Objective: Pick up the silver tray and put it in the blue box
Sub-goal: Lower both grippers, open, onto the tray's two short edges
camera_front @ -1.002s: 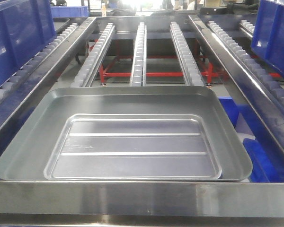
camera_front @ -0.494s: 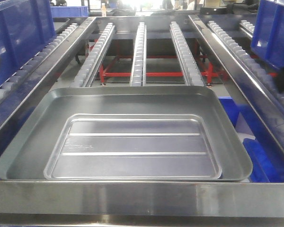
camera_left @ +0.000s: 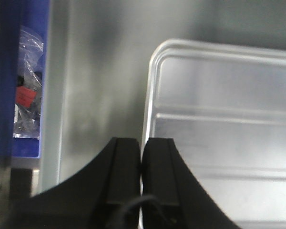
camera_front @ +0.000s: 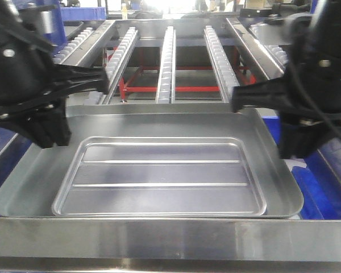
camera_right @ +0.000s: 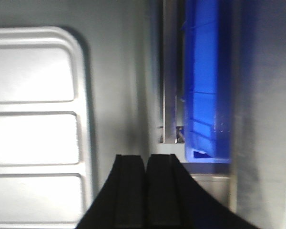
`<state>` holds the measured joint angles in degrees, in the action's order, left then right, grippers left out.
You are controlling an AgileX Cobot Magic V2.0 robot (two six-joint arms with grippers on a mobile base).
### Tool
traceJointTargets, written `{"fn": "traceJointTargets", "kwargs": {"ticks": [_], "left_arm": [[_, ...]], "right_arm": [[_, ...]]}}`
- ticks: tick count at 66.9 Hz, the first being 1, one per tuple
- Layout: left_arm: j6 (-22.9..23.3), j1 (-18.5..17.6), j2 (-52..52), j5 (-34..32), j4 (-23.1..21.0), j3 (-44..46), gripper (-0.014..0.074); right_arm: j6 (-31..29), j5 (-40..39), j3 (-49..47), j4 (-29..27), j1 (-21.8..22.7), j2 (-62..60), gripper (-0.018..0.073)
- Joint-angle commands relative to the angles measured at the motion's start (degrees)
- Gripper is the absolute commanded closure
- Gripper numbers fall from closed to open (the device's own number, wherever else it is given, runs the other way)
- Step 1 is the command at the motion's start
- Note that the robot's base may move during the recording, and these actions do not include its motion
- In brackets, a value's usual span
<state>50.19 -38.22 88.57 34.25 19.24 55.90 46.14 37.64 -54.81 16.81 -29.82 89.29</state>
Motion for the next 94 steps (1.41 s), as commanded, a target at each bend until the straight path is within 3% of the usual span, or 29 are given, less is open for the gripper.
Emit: {"fn": "traceJointTargets", "kwargs": {"ticks": [1,11,24,74,79,86,94], "left_arm": [[-0.2,-0.5,-0.2,0.5,0.8,3.8,0.0602],[-5.2,-0.6,1.8,1.7,-1.2,6.0,0.0602],[-5.2,-0.6,2.0,4.4,-4.7,6.1,0.0602],[-5.3,-0.6,2.8,5.5,-4.8,6.1,0.0602],[-5.3,-0.6,2.8,5.5,-4.8,6.1,0.0602],[-5.3,-0.6,2.8,5.2,-4.8,6.1,0.0601],[-5.3,-0.6,2.8,3.6,-4.8,6.1,0.0465]], "right_arm": [[-5.1,0.3,-4.5,-3.1,-0.1,0.3,0.0501],[-6.6,-0.7,-6.8,-6.6,-0.1,3.0,0.0501],[-6.6,-1.2,-6.8,-7.1,-0.1,4.3,0.0501],[-6.6,-0.4,-7.0,-8.4,-0.1,4.2,0.0498],[-6.7,-0.1,-7.0,-8.4,-0.1,4.2,0.0456],[-7.2,0.6,-7.0,-8.4,-0.1,4.3,0.0299],[-7.2,0.6,-7.0,-8.4,-0.1,4.3,0.0192]]}}
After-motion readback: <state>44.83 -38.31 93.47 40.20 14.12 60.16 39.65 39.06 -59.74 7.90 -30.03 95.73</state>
